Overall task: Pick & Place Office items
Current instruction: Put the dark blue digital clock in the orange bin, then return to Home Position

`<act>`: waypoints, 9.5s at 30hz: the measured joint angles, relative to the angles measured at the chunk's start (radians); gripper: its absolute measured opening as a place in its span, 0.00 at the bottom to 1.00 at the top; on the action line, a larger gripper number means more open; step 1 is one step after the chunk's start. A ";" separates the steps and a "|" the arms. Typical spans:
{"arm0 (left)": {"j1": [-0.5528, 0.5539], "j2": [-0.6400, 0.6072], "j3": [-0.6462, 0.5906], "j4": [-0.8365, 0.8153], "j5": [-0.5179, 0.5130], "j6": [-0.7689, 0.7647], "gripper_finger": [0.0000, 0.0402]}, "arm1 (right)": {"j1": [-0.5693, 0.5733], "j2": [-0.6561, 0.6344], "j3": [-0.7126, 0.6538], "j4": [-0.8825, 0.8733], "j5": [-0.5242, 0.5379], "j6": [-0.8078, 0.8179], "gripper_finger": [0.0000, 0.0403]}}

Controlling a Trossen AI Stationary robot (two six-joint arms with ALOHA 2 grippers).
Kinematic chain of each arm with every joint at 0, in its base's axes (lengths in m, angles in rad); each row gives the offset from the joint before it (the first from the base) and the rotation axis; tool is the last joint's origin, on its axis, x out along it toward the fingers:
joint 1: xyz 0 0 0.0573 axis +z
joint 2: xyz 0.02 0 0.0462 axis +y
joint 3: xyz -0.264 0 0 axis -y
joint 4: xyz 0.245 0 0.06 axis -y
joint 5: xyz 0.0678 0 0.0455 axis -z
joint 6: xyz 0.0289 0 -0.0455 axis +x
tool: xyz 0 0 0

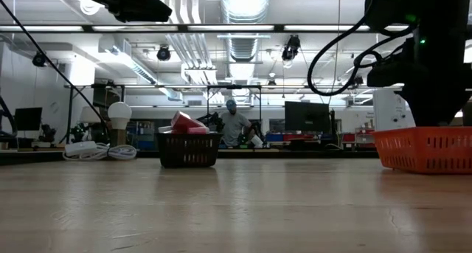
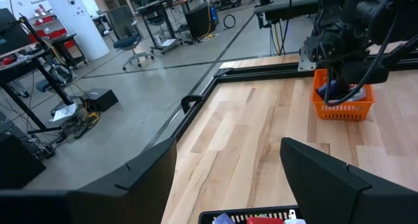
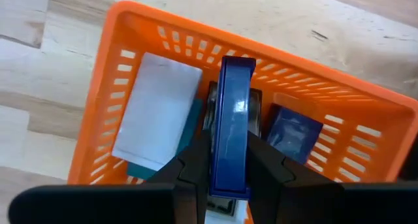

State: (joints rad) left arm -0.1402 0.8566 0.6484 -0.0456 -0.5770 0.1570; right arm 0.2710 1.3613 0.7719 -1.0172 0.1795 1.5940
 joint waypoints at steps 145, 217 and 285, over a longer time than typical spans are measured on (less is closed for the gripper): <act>0.000 0.000 0.000 0.000 0.000 0.000 0.69 | 0.356 -1.326 -0.763 1.082 0.567 -1.671 0.46; -0.021 -0.209 -0.107 0.126 0.523 -0.025 0.69 | 0.410 -1.359 -0.763 1.100 0.580 -1.701 0.46; -0.019 -0.813 -0.643 0.097 0.413 0.188 0.69 | 0.409 -1.346 -0.763 1.100 0.580 -1.701 0.46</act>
State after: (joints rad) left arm -0.1596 0.0437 0.0055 0.0513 -0.1642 0.3450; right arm 0.6805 0.0154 0.0093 0.0832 0.7593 -0.1069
